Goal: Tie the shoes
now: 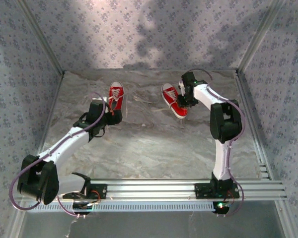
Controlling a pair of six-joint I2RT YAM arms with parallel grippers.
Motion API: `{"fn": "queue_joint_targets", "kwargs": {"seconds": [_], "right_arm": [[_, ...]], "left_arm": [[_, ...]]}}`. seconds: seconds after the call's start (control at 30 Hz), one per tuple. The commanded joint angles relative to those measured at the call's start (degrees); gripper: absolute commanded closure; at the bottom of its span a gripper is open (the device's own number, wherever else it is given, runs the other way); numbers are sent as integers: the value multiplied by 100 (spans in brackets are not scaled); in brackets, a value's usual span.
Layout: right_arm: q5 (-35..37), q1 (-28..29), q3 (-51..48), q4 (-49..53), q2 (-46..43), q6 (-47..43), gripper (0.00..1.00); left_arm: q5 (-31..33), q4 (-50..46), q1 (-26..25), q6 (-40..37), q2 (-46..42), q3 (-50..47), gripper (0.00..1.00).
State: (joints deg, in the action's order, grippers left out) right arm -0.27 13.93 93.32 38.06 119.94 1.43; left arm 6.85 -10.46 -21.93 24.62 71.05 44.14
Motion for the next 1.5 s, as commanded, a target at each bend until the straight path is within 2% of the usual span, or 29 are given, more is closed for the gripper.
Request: {"fn": "queue_joint_targets", "kwargs": {"seconds": [0.0, 0.1, 0.2, 0.23, 0.4, 0.57, 0.8, 0.93, 0.97, 1.07, 1.13, 1.23, 1.33, 1.47], "right_arm": [[-73, 44, 204, 174, 195, -140, 65], [-312, 81, 191, 104, 181, -213, 77], [-273, 118, 145, 28, 45, -231, 97], [-209, 136, 68, -51, -76, -231, 100], [28, 315, -464, -512, -942, -242, 100], [139, 791, -1243, -860, -1976, -221, 100], [1, 2107, -2156, -962, -3212, -670, 100], [-156, 2939, -2449, -972, -3778, -910, 100], [-111, 3121, -2450, -972, -3872, -948, 100], [-681, 3492, -2785, -876, -4175, -1354, 100], [-573, 3735, -2855, -809, -4351, -1436, 100], [-27, 4056, -3038, -810, -4741, -1694, 100], [-117, 4247, -3143, -720, -5237, -2200, 100], [836, 4628, -3457, -1079, -6063, -2872, 100]], "left_arm": [[72, -131, -39, -52, -34, 200, 13], [218, -197, -39, -2, -103, 218, 15], [416, -278, -30, 68, -217, 221, 18], [478, -308, -30, 85, -258, 235, 19], [770, -470, -30, 194, -499, 239, 24], [1174, -628, -13, 395, -895, 150, 33], [2045, -1113, 13, 856, -1828, -29, 48], [2534, -1474, 36, 1045, -2640, -116, 52], [2548, -1531, 40, 1045, -2798, -104, 52], [2575, -1755, 40, 1027, -3193, -3, 53], [2583, -1852, 40, 1012, -3330, 71, 54], [2567, -1936, 40, 966, -3455, 163, 56], [2410, -1897, 40, 877, -3441, 201, 60], [1969, -1683, 40, 726, -3321, 235, 71]]}}
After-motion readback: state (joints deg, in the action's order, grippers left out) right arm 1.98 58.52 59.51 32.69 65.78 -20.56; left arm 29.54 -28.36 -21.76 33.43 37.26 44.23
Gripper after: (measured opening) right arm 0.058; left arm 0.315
